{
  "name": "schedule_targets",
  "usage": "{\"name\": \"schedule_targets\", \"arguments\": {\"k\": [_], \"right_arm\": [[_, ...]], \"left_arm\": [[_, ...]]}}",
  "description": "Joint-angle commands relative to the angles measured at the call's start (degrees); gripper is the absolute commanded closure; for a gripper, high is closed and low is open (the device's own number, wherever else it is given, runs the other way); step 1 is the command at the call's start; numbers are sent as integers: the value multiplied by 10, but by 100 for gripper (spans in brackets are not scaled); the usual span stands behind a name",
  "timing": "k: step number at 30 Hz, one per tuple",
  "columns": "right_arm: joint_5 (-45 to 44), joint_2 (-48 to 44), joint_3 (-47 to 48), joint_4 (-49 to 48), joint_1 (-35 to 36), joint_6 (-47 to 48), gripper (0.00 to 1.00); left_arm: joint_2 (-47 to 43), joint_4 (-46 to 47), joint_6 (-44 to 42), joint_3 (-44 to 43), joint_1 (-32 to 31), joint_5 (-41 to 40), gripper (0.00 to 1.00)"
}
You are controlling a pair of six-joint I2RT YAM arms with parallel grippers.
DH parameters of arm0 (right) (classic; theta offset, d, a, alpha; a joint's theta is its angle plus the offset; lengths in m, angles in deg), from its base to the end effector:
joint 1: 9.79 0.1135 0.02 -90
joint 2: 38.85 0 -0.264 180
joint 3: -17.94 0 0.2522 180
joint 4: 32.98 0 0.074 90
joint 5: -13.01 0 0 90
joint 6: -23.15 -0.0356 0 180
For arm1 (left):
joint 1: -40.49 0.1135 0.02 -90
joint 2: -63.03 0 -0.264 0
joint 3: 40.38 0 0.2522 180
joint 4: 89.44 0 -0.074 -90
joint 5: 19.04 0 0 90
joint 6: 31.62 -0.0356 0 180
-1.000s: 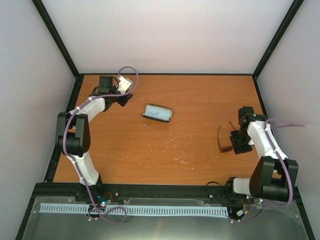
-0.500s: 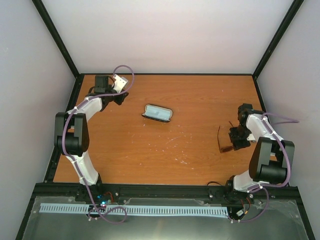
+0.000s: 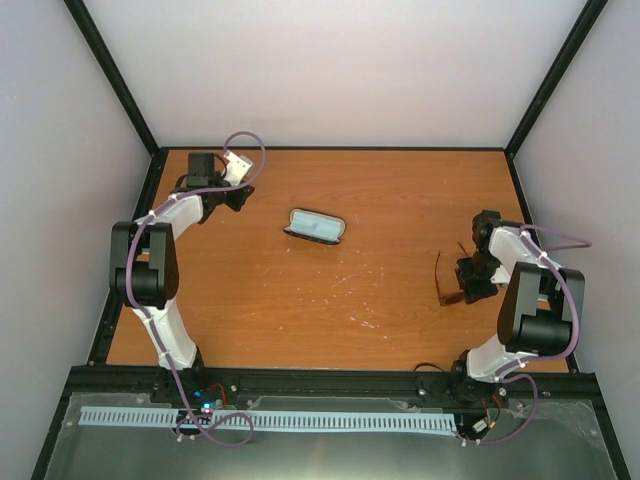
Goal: Organize the sunglasses
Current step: Pick up the sunglasses from the center of the board.
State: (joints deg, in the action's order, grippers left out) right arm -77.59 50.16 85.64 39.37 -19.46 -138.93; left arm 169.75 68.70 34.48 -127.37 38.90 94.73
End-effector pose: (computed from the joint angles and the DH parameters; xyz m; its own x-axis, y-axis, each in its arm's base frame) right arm 0.2399 -0.0413 0.1764 -0.1435 0.9896 0.0097 0.9875 0.1438 -0.0640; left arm 0.4125 -0.0258 0.2105 -0.4743 0.3841 -0.7922 0.5675 0.8213 0.0584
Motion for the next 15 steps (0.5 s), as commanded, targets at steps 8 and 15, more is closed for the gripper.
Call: {"name": "schedule_targets", "arguments": {"k": [8, 15], "right_arm": [[-29, 43, 19, -4, -4, 3, 62], [-45, 57, 29, -2, -4, 16, 69]], "left_arm": [[14, 10, -1, -22, 6, -2, 75], [14, 15, 0, -11, 6, 1, 75]]}}
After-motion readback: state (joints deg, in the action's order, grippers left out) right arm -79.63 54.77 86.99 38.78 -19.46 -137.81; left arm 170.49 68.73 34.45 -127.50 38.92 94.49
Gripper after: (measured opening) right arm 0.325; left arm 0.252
